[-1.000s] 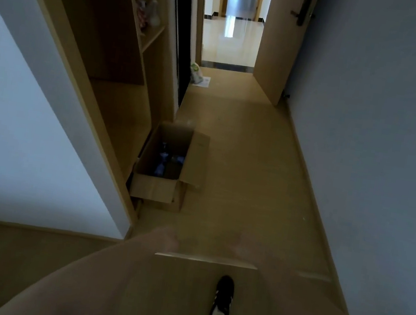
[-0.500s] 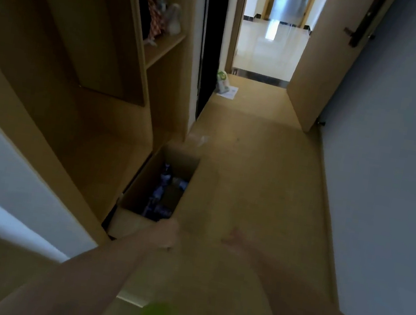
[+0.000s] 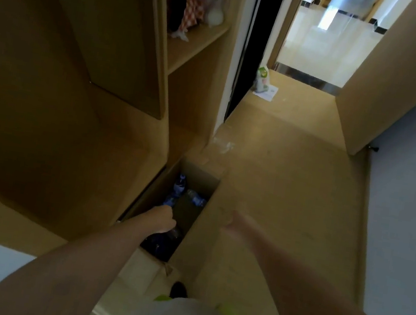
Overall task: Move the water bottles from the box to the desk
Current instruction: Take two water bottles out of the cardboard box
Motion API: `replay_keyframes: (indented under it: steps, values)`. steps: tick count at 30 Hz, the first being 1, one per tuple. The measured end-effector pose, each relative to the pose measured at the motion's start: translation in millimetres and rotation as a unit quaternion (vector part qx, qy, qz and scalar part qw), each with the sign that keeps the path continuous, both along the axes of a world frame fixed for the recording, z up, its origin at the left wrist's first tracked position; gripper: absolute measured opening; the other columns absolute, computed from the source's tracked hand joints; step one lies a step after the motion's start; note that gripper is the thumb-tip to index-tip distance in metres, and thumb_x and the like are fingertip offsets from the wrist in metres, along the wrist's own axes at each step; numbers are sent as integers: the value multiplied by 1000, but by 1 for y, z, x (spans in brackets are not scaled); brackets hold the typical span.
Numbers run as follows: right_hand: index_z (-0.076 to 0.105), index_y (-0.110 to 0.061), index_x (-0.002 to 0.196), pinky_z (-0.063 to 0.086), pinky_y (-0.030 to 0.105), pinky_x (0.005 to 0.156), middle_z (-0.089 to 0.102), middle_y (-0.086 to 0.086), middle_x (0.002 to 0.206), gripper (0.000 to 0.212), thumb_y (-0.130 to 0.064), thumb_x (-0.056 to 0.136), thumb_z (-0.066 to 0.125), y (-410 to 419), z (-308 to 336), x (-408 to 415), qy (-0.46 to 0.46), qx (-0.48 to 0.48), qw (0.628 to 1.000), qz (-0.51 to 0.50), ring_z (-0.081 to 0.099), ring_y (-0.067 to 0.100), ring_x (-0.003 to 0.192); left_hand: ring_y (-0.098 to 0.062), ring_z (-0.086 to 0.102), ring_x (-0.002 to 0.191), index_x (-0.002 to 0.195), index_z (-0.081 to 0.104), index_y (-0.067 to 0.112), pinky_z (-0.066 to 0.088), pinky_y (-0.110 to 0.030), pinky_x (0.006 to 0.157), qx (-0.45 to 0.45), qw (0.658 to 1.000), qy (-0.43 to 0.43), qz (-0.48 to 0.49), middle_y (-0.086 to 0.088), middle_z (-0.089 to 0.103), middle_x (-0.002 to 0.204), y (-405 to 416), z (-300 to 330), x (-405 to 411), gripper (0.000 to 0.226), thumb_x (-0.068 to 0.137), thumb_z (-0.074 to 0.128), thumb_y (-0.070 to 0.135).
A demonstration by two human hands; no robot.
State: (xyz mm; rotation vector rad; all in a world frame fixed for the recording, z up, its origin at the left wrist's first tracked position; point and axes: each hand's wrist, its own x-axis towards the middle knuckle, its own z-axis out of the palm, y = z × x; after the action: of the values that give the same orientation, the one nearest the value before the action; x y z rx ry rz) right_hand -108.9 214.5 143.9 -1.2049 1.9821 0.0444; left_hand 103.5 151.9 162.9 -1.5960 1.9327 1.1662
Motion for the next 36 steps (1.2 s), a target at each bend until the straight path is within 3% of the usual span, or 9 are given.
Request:
replay_keyframes:
  steps: [7, 11, 13, 17, 20, 22, 26, 31, 36]
  values:
    - [42, -13, 141, 49, 32, 84, 53, 7, 130, 56, -42, 94, 54, -103, 1, 13, 2, 48, 993, 112, 57, 23, 110, -21, 44, 59, 63, 37, 5, 27, -27, 58, 8, 994, 11, 106, -12, 39, 65, -58, -23, 17, 36, 96, 46, 17]
    - [45, -11, 134, 41, 29, 74, 52, 2, 114, 48, -41, 97, 49, -143, -14, 22, -19, 69, 974, 214, 55, 19, 98, -22, 45, 76, 88, 53, -17, 28, -26, 60, 25, 976, 8, 216, -31, 56, 89, -70, -33, 30, 31, 94, 45, 12]
    - [50, -14, 118, 41, 31, 71, 54, 3, 100, 34, -40, 98, 49, -163, -21, 27, -17, 98, 962, 255, 55, 18, 85, -28, 50, 77, 99, 52, -22, 33, -34, 62, 36, 964, 11, 263, -15, 42, 79, -71, -41, 33, 33, 93, 44, 10]
    - [48, -15, 97, 37, 32, 64, 45, 1, 80, 25, -41, 98, 48, -203, -35, 35, -12, 138, 932, 335, 43, 15, 65, -20, 48, 75, 66, 40, 8, 34, -25, 57, 48, 933, 2, 356, -7, 45, 74, -68, -60, 31, 30, 96, 43, 11]
    - [46, -10, 126, 39, 31, 66, 53, 4, 89, 40, -40, 99, 47, -228, -45, 35, -14, 160, 905, 394, 48, 16, 70, -27, 55, 95, 99, 55, 0, 38, -25, 71, 64, 902, 2, 427, -16, 56, 100, -66, -70, 19, 19, 97, 43, 14]
    - [50, -13, 105, 36, 31, 64, 48, 3, 79, 26, -38, 99, 48, -242, -58, 32, -17, 166, 887, 431, 43, 15, 63, -27, 56, 99, 113, 55, -1, 39, -27, 74, 67, 881, -6, 468, -18, 57, 110, -65, -80, 8, 26, 96, 43, 15]
    - [46, -17, 86, 33, 28, 60, 38, -1, 71, 20, -34, 98, 49, -269, -97, 29, -14, 181, 858, 481, 38, 14, 58, -25, 58, 92, 108, 56, 6, 42, -27, 68, 87, 850, -8, 519, -5, 51, 85, -64, -113, -19, 19, 94, 45, 13]
    - [38, -24, 71, 31, 28, 52, 37, -3, 66, 32, -36, 97, 50, -283, -160, 48, -1, 197, 823, 533, 37, 13, 53, -24, 59, 100, 121, 55, 14, 51, -34, 87, 111, 825, 11, 554, -10, 60, 114, -73, -170, -55, 31, 92, 45, 21]
    - [55, -15, 100, 44, 31, 63, 56, 3, 86, 22, -36, 97, 50, -282, -262, 84, -19, 193, 806, 559, 55, 17, 70, -25, 60, 102, 125, 52, 21, 52, -36, 90, 145, 802, 17, 580, -8, 59, 119, -81, -266, -63, 35, 92, 43, 25]
